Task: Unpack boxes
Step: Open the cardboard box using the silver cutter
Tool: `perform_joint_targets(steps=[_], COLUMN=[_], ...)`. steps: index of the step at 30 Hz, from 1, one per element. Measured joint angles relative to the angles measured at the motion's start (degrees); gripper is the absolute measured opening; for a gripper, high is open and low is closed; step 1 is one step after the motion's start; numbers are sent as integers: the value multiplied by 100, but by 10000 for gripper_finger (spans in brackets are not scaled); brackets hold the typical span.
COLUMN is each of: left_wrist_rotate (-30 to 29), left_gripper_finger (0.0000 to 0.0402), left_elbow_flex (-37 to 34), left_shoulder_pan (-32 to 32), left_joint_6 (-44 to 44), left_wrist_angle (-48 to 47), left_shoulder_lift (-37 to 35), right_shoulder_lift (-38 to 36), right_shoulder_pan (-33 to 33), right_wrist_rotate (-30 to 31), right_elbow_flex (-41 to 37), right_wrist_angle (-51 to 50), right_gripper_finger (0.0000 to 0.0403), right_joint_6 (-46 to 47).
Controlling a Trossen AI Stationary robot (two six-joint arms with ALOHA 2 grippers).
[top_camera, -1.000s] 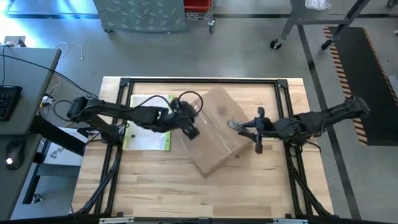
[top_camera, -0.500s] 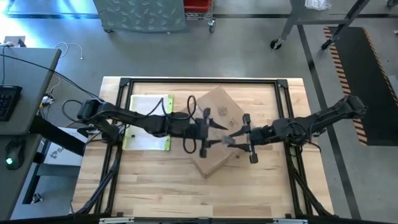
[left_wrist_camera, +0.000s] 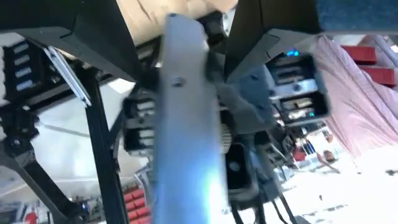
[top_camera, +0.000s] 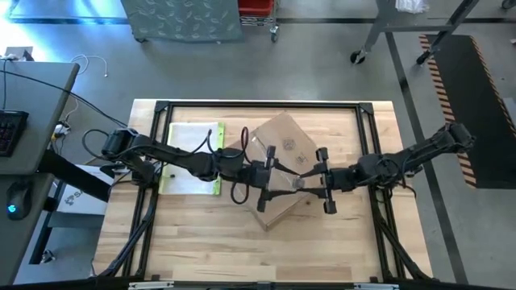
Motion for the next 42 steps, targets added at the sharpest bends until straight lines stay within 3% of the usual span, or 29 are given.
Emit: perform_joint_targets(steps=[5, 13, 22, 27, 33, 38, 42], left_wrist_rotate=[127, 95, -11, 104, 138, 94, -467], left_gripper_finger=[221, 221, 218, 185, 109, 109, 109], left_elbow_flex=[0, 2, 2, 2, 2, 2, 0], left_shoulder_pan=[-2, 22, 53, 53, 61, 103, 108], left_joint_6=[-7, -153, -352, -368, -409, -524, -578], left_wrist_angle=[65, 651, 690, 706, 689, 592, 347], left_shoulder_lift=[-68, -13, 4, 4, 2, -13, -168], right_shoulder_lift=[-263, 38, 224, 224, 222, 222, 206], right_shoulder_pan=[101, 90, 90, 90, 93, 95, 93], right_wrist_rotate=[372, 287, 299, 302, 351, 596, 1322], right_elbow_flex=[2, -1, 2, 2, 2, 2, 2], right_wrist_angle=[-481, -457, -91, -130, -199, -369, -938], right_gripper_finger=[112, 112, 112, 112, 112, 132, 171], right_joint_6=[110, 179, 136, 153, 156, 159, -97])
